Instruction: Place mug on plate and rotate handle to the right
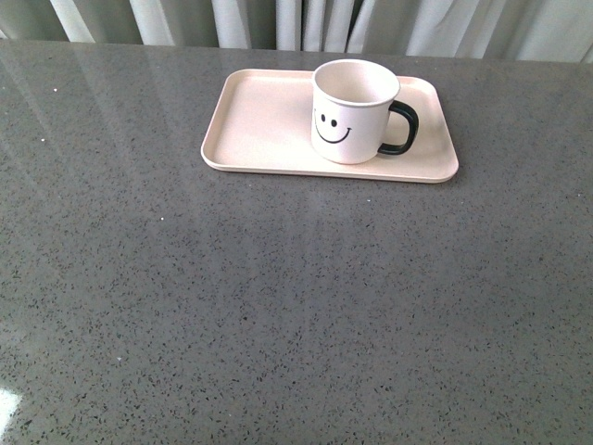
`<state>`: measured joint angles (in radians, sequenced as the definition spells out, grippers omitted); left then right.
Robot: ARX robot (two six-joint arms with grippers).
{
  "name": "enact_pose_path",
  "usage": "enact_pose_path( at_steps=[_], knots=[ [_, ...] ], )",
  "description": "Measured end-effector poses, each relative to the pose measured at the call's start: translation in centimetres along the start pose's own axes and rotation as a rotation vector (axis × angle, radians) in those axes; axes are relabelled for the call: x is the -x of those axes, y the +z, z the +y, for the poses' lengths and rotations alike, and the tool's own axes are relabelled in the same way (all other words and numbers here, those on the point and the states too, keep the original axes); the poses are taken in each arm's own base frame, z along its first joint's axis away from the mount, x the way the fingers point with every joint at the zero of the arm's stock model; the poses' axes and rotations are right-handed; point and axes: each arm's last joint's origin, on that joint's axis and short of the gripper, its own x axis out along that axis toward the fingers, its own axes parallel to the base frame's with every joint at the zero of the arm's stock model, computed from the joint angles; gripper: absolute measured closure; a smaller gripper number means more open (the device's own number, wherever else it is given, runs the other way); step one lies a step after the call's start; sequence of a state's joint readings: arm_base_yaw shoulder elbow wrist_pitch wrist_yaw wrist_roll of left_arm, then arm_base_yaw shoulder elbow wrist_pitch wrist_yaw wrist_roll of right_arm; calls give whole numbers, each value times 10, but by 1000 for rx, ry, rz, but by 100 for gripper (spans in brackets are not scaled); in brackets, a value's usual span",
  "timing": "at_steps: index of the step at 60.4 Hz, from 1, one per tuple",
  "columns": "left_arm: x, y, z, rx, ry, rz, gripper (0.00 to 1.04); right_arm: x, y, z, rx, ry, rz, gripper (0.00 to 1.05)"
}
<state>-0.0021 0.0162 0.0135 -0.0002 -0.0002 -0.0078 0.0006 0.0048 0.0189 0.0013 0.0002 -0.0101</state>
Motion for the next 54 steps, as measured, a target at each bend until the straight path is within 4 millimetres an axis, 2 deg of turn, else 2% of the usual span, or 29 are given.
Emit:
enact_pose_path(
  at_steps=[2, 6, 10, 17, 31, 36, 41, 45, 50, 54],
  knots=[
    [0, 0, 0, 0, 0, 0, 100, 0, 0, 0, 0, 0, 0, 9],
    [0, 0, 0, 0, 0, 0, 83, 0, 0, 0, 0, 0, 0, 9],
    [0, 0, 0, 0, 0, 0, 72, 0, 0, 0, 0, 0, 0, 9],
    [0, 0, 0, 0, 0, 0, 43, 0, 0, 0, 0, 0, 0, 9],
    [0, 0, 0, 0, 0, 0, 8, 0, 0, 0, 0, 0, 0, 9],
    [0, 0, 0, -2, 0, 0, 10, 0, 0, 0, 3, 14, 24, 9],
    [0, 0, 0, -2, 0, 0, 9, -7, 5, -3, -10, 129, 392, 9],
    [0, 0, 0, -2, 0, 0, 9, -34, 23, -9, -26, 134, 539, 9],
    [0, 0, 0, -2, 0, 0, 9, -68, 42, -14, -21, 133, 545, 9],
    [0, 0, 0, -2, 0, 0, 9, -93, 50, -17, -14, 128, 552, 9]
  ],
)
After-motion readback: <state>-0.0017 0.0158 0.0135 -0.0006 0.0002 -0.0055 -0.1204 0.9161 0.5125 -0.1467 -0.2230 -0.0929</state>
